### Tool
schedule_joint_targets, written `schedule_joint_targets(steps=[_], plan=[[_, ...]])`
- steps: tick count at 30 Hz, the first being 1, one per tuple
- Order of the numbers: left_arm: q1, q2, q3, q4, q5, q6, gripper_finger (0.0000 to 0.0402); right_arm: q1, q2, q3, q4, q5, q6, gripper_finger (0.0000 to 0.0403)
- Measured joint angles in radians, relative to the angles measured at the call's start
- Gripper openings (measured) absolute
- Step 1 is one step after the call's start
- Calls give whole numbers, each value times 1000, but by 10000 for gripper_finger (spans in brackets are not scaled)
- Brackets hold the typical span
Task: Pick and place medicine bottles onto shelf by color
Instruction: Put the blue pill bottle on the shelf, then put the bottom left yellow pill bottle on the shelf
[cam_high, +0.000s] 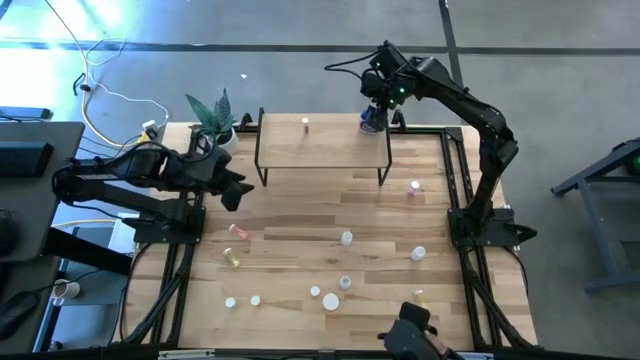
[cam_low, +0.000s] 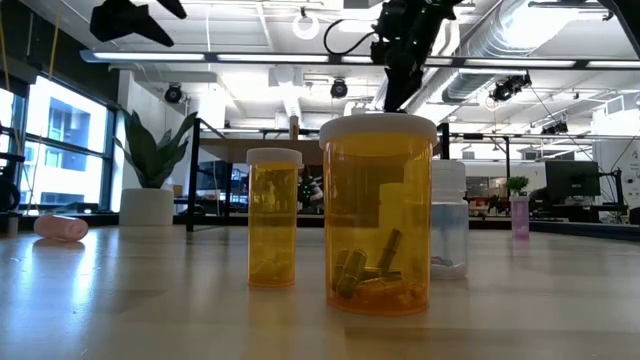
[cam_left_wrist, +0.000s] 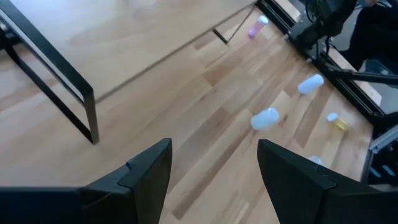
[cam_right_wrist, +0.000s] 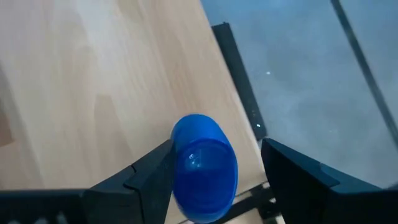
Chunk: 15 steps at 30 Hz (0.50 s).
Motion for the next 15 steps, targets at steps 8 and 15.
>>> schedule_joint_targets(steps=[8,15], plan=[[-114,0,0,-18,-4,-54,225,7,-8,63,-13,15,38,228],[-201,0,0,-18,-27,-97,225,23,-8,147,-59,15,79,227]])
